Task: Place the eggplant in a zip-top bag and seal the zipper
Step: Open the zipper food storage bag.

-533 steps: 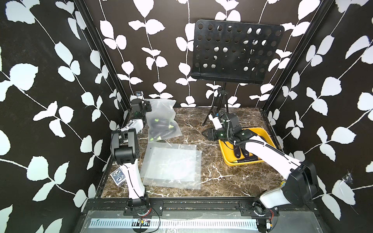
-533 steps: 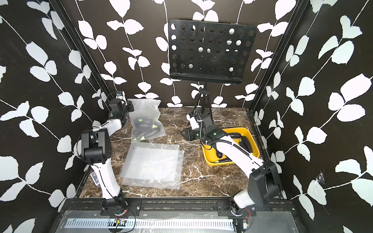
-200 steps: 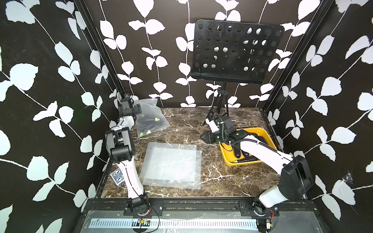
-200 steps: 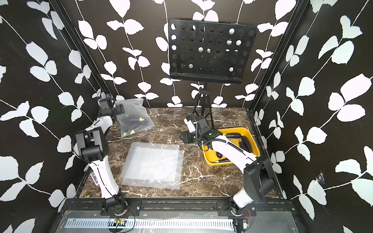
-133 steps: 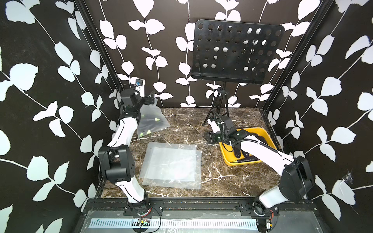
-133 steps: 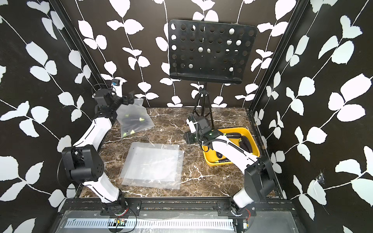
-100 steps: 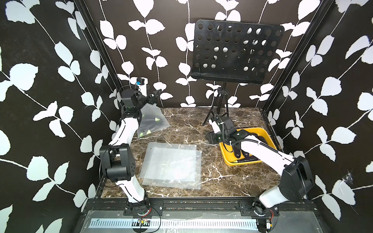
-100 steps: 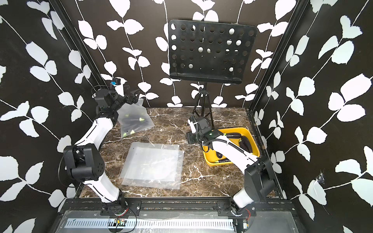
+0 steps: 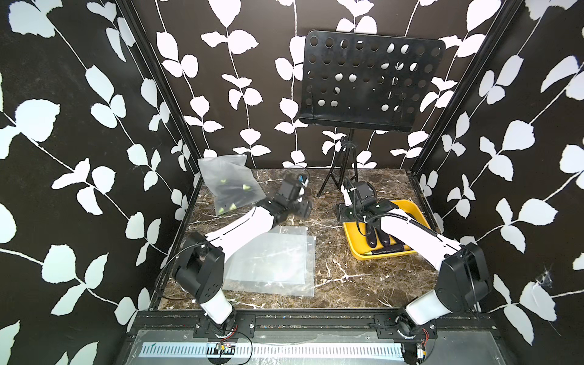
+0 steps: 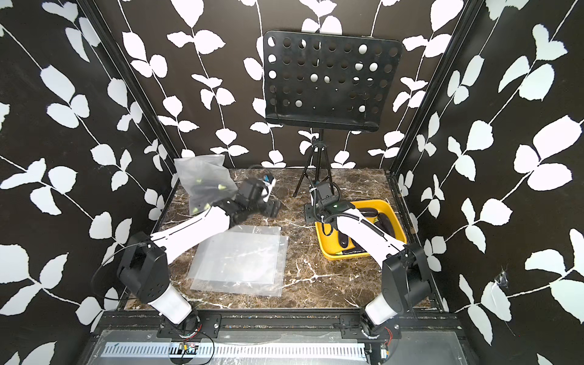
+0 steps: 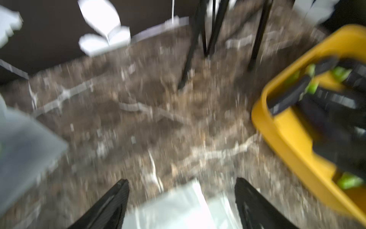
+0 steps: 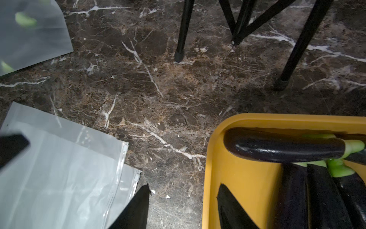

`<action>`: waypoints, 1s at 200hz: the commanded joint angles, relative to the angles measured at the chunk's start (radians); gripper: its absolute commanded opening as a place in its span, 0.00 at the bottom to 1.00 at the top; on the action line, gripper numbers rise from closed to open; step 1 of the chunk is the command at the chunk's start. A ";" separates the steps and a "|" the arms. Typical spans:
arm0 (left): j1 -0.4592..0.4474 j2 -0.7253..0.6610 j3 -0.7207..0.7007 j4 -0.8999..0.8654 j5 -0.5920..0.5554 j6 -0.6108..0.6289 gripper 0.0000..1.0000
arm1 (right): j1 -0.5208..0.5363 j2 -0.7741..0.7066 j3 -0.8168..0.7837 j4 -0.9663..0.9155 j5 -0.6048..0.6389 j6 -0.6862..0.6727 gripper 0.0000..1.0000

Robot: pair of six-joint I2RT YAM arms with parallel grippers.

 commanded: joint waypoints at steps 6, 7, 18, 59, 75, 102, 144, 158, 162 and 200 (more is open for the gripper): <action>-0.129 -0.095 -0.092 -0.238 -0.157 -0.201 0.84 | -0.005 0.000 -0.040 0.039 0.023 0.035 0.54; -0.132 -0.096 -0.095 -0.242 -0.158 -0.207 0.84 | -0.005 0.000 -0.041 0.041 0.022 0.036 0.54; -0.177 -0.097 -0.121 -0.285 -0.162 -0.261 0.83 | -0.004 0.001 -0.054 0.063 0.006 0.041 0.54; -0.257 0.003 -0.151 -0.370 -0.178 -0.380 0.83 | -0.004 0.021 -0.076 0.114 -0.027 0.046 0.53; -0.264 0.036 -0.157 -0.350 -0.169 -0.396 0.81 | -0.005 0.027 -0.080 0.126 -0.045 0.047 0.53; -0.285 0.093 -0.148 -0.337 -0.139 -0.408 0.79 | -0.005 0.040 -0.074 0.130 -0.067 0.045 0.53; -0.286 0.118 -0.159 -0.307 -0.137 -0.414 0.74 | -0.006 0.039 -0.084 0.144 -0.071 0.049 0.53; -0.286 0.134 -0.138 -0.319 -0.145 -0.411 0.74 | -0.006 0.043 -0.087 0.145 -0.071 0.052 0.52; -0.286 0.137 -0.138 -0.319 -0.146 -0.411 0.74 | -0.005 0.041 -0.090 0.147 -0.072 0.054 0.52; -0.286 0.161 -0.153 -0.327 -0.167 -0.421 0.67 | -0.011 0.029 -0.110 0.161 -0.081 0.060 0.52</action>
